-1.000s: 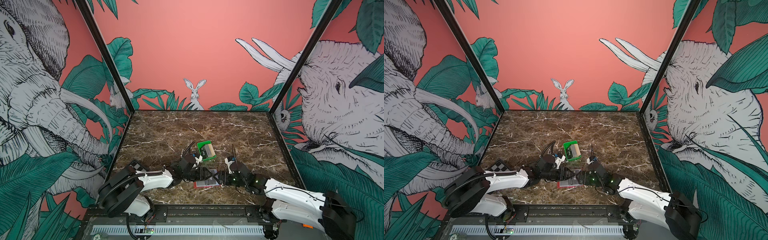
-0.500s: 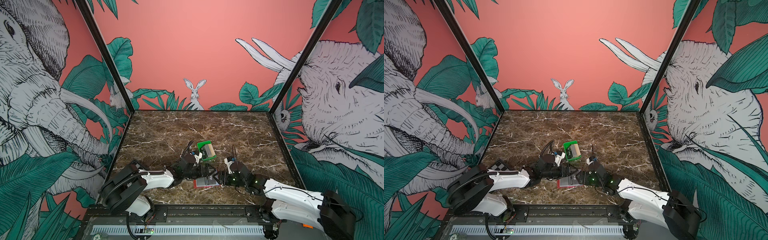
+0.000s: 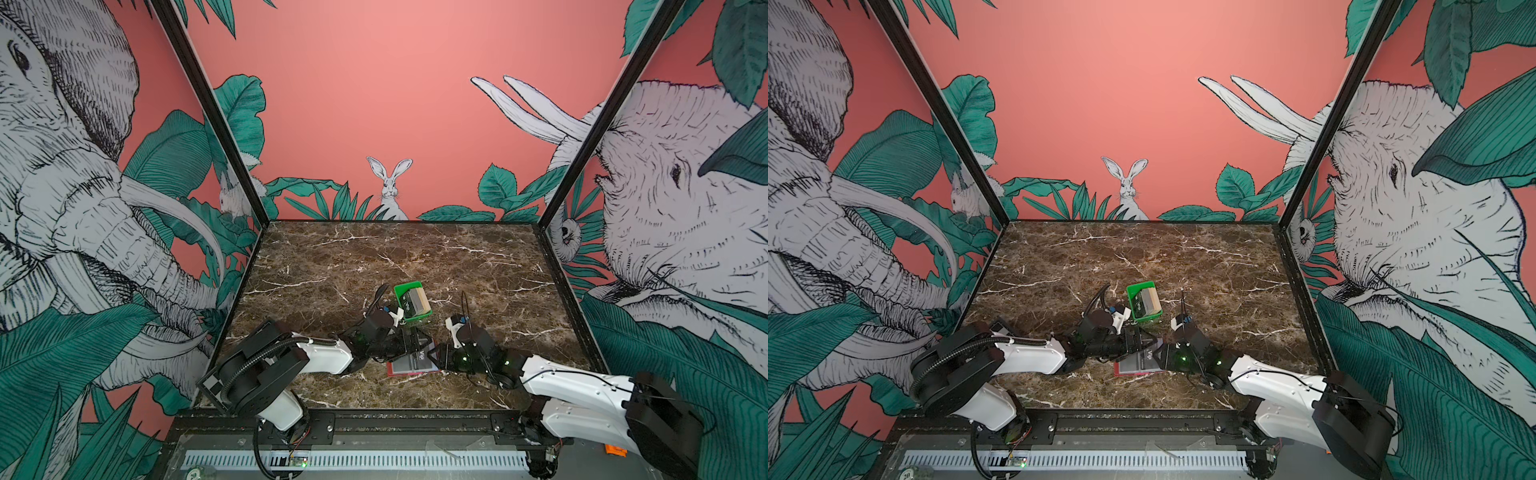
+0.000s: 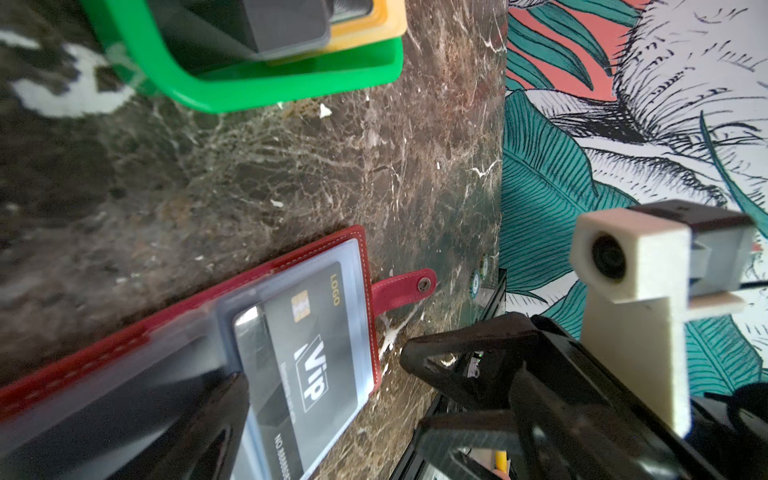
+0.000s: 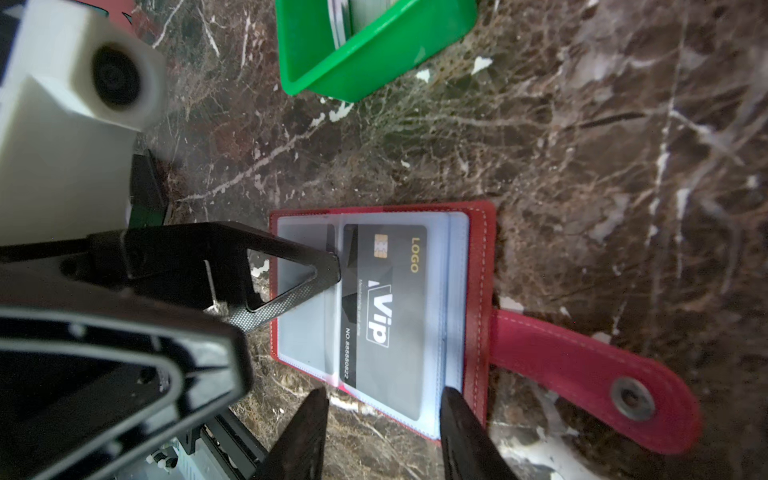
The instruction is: Put the credit cards into the card holder
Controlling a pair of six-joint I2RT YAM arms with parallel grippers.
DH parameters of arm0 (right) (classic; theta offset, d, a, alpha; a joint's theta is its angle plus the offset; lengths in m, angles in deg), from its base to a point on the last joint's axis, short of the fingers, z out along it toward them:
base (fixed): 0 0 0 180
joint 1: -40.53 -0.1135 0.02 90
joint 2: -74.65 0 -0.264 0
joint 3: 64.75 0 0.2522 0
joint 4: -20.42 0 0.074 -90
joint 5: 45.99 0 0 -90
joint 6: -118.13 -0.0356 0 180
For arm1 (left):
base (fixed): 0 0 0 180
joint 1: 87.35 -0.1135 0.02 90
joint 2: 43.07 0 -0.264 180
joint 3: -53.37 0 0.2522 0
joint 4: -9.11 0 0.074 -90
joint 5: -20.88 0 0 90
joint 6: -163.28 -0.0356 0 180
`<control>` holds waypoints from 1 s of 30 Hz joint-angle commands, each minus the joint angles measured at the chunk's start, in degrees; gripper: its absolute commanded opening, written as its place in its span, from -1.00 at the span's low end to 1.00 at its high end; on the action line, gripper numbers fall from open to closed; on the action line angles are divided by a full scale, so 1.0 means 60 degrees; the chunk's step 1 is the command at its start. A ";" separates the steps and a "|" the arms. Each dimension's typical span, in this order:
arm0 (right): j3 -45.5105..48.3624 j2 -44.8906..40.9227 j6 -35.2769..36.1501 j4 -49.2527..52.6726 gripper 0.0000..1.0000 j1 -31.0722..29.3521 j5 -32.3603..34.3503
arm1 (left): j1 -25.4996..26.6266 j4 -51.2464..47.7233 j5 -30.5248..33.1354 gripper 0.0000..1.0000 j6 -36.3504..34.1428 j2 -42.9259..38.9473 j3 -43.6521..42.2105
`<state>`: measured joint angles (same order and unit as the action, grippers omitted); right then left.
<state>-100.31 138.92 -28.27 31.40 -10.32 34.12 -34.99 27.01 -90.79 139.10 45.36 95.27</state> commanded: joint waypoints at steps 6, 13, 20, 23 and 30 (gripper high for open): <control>-0.0045 0.0626 -0.0125 -0.0412 -0.17 0.0031 -0.0080 | 0.0077 -0.0553 0.0009 0.98 0.0016 -0.0074 0.0203; 0.0121 0.0426 -0.0180 -0.0334 -0.22 0.0030 0.0095 | 0.0107 -0.0622 0.0082 0.98 -0.0200 -0.0521 0.0270; 0.0155 0.0354 -0.0166 -0.0311 -0.24 0.0023 0.0139 | 0.0107 -0.0671 -0.0104 0.98 -0.0298 -0.0696 0.0432; 0.0122 0.0449 -0.0159 -0.0372 -0.24 0.0023 0.0107 | 0.0121 -0.0383 -0.0254 0.98 -0.0169 -0.0397 0.0448; 0.0109 0.0471 -0.0154 -0.0323 -0.24 0.0026 0.0109 | 0.0187 -0.0616 -0.0182 0.98 -0.0098 0.0062 0.0535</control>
<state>-100.07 141.61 -29.12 30.50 -10.32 34.12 -34.30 24.15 -91.67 138.25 44.92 97.11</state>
